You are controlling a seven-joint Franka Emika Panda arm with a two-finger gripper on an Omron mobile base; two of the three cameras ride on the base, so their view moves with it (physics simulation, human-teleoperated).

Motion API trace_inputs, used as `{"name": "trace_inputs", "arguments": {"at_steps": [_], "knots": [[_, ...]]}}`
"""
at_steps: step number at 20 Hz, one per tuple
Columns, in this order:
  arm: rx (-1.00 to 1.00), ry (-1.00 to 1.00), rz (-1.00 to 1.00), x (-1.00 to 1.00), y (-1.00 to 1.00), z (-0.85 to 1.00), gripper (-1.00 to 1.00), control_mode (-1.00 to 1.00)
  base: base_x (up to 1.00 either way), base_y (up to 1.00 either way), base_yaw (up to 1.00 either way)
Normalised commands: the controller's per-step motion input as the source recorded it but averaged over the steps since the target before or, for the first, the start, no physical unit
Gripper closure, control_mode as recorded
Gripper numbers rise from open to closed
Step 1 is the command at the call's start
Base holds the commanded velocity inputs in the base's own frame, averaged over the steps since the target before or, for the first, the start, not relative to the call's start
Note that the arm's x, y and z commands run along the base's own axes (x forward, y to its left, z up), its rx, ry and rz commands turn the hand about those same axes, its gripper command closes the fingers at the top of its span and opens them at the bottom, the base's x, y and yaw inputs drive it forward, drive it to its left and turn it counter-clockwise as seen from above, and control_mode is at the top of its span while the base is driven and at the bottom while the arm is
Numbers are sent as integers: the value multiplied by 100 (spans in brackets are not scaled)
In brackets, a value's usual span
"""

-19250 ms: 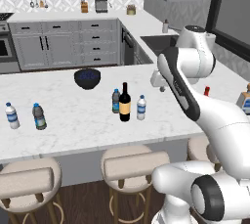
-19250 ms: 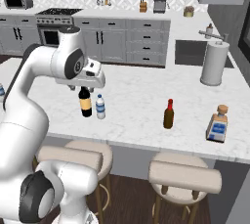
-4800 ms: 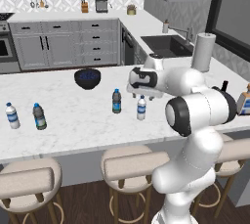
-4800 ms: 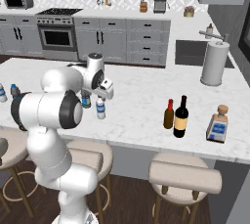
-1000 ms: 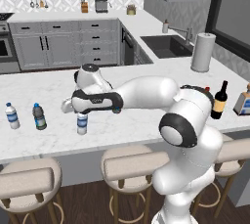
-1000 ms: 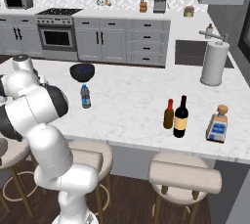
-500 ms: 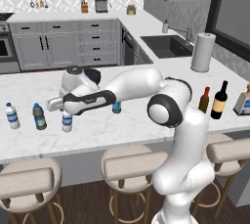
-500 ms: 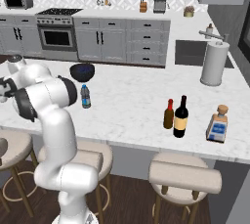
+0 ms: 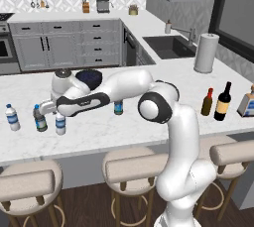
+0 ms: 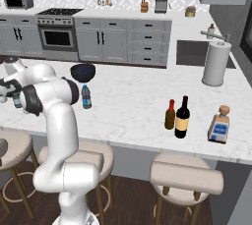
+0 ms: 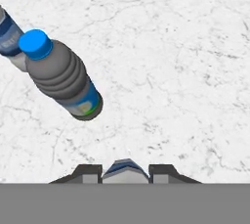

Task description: Move the plastic bottles in the middle to the plastics group, and the glass bottles in the middle to the glass group.

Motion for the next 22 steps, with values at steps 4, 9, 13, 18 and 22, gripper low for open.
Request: {"name": "trace_inputs", "arguments": {"at_steps": [4, 9, 13, 18, 22], "knots": [[0, 1, 0, 23, 1, -32, 100, -100, 0, 0, 0], [0, 2, 0, 13, 0, -33, 100, -100, 0, 0, 0], [0, 0, 0, 7, 0, -34, 100, -100, 0, 0, 0], [0, 1, 0, 0, -6, -32, -100, -100, 0, 0, 0], [1, 0, 4, -12, -18, -2, -100, -100, 0, 0, 0]]}}
